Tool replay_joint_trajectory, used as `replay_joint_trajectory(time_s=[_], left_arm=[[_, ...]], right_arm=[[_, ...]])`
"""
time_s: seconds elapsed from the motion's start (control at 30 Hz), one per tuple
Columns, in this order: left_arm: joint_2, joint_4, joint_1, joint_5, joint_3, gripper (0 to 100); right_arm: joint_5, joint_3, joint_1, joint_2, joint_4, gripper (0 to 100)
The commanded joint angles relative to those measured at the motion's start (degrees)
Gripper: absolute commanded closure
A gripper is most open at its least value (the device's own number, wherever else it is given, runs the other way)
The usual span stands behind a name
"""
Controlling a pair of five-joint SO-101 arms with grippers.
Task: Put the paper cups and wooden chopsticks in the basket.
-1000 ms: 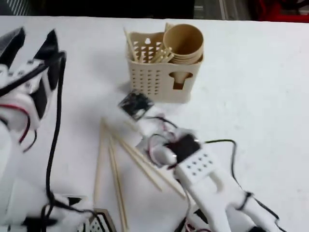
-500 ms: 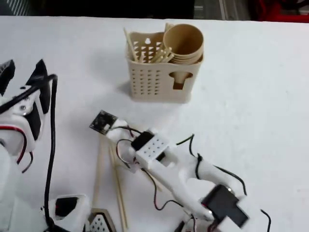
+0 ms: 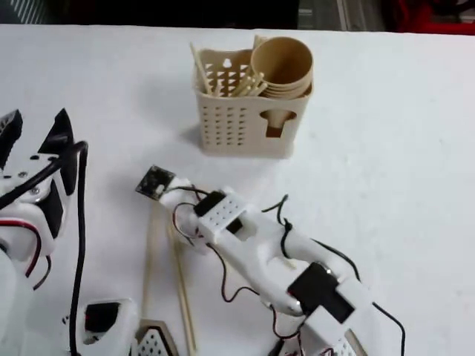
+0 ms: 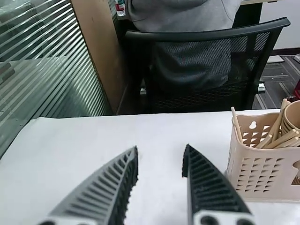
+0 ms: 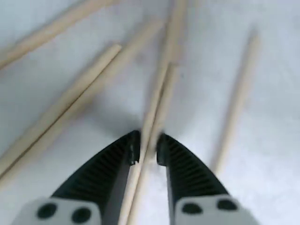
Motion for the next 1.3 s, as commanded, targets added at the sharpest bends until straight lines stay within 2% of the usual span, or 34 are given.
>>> replay_joint_trajectory(time_s=[0.0, 0.4, 0.67, 0.9, 1.03, 1.17, 1.27], left_arm=[[-0.84, -0.09, -0.57, -0.09, 0.09, 83], [-4.26, 1.93, -0.57, -0.09, 0.09, 83], [-4.26, 2.37, -0.57, -0.09, 0.09, 84], [-4.26, 2.64, -0.57, -0.09, 0.09, 84], [-4.26, 2.64, -0.57, -0.09, 0.18, 84], [-4.35, 2.73, -0.57, -0.09, 0.18, 84], [-4.35, 2.73, -0.57, -0.09, 0.18, 84]], right_arm=[[0.88, -1.41, -1.27, 0.92, 2.95, 97.7], [0.88, -2.64, 0.31, -18.07, 13.05, 97.9], [0.88, -3.52, 0.84, -34.51, 14.81, 98.0], [0.44, -18.64, 6.46, -41.54, 19.47, 98.0], [-0.18, -30.33, 9.36, -41.54, 18.33, 98.0], [-7.91, -40.18, 12.26, -41.54, 11.56, 98.0], [-10.29, -44.4, 14.02, -41.45, 4.62, 98.0]])
